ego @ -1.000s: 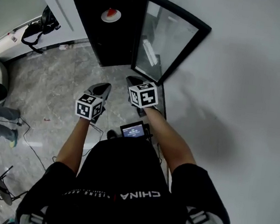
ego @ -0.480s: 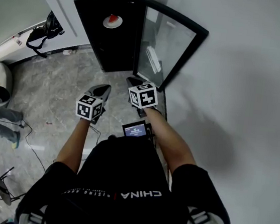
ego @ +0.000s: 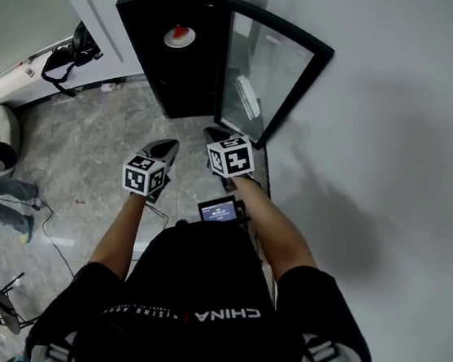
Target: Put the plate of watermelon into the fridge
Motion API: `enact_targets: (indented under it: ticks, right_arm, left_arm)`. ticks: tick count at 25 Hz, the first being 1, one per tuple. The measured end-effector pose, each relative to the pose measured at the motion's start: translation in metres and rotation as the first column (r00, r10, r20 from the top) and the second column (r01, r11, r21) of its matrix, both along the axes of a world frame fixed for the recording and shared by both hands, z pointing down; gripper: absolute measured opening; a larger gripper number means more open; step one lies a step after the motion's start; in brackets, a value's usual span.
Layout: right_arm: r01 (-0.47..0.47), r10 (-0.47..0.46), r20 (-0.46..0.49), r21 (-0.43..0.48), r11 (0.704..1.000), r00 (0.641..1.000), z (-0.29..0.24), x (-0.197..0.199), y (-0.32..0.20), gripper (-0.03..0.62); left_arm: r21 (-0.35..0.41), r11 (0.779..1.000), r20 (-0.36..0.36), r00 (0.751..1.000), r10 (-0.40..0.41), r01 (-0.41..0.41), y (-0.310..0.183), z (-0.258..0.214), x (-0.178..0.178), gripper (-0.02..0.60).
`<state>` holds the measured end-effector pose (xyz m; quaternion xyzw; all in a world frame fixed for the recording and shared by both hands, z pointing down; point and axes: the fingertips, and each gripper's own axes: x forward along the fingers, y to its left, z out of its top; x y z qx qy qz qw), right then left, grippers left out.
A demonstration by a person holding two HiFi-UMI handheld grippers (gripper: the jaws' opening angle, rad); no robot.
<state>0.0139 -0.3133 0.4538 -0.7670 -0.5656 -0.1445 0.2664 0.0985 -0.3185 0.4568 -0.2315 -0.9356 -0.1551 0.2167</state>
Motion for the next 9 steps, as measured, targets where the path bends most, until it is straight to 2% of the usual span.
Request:
enact_targets:
  ticks: [9]
  right_arm:
    - [0.010, -0.010, 0.008, -0.011, 1.000, 1.000, -0.0022, 0.0026, 0.0093, 0.018]
  left_arm:
    - [-0.027, 1.000, -0.021, 1.000, 0.014, -0.015, 0.0074, 0.0002, 0.0025, 0.012]
